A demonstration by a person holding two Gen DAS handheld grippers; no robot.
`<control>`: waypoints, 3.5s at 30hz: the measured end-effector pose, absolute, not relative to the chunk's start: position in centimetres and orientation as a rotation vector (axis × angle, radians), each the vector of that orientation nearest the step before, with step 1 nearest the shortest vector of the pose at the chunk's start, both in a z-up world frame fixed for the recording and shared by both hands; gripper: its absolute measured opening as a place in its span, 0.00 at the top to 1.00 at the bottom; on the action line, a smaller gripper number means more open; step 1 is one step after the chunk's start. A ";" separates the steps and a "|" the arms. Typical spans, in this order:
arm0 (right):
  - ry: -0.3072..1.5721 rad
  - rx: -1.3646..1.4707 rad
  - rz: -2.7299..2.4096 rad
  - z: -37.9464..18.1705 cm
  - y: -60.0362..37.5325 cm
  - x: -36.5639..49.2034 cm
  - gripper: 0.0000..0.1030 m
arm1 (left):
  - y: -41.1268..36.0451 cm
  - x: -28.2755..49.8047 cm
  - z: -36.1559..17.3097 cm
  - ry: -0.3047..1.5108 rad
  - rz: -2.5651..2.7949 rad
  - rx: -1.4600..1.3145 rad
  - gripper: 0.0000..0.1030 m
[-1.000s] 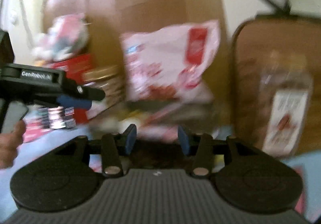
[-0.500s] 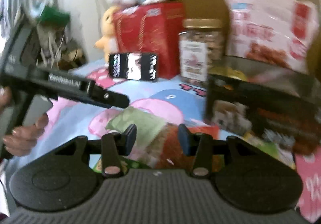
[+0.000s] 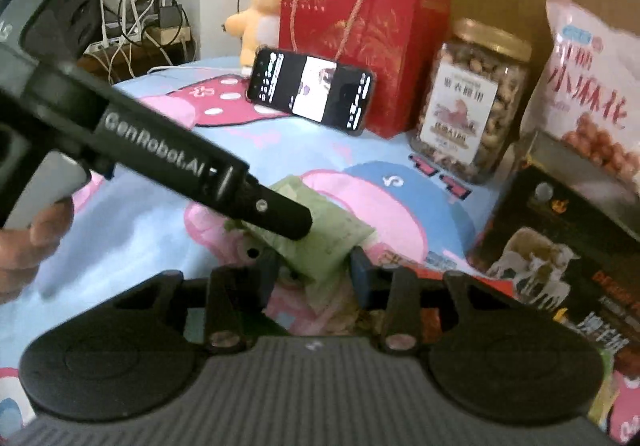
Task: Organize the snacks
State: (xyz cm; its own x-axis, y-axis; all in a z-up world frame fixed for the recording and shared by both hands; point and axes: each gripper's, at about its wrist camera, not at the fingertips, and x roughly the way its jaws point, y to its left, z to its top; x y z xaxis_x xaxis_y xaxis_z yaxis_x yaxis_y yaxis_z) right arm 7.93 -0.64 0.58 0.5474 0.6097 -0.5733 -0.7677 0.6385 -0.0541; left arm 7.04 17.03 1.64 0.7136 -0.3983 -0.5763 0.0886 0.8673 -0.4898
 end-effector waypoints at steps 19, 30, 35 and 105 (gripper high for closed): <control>0.567 -0.190 0.496 -0.2 -17.6 -2.5 0.58 | -1.2 3.4 0.1 0.875 -0.637 -0.261 0.61; 0.551 -0.120 0.491 -1.4 -19.1 -3.5 0.47 | -0.5 2.8 0.5 0.845 -0.598 -0.198 0.39; 0.550 -0.120 0.481 -1.4 -18.9 -3.5 0.47 | -1.7 2.4 0.5 0.823 -0.583 -0.136 0.38; 0.531 -0.141 0.454 -1.7 -17.3 -3.3 0.47 | -2.5 1.0 0.2 0.808 -0.620 -0.131 0.51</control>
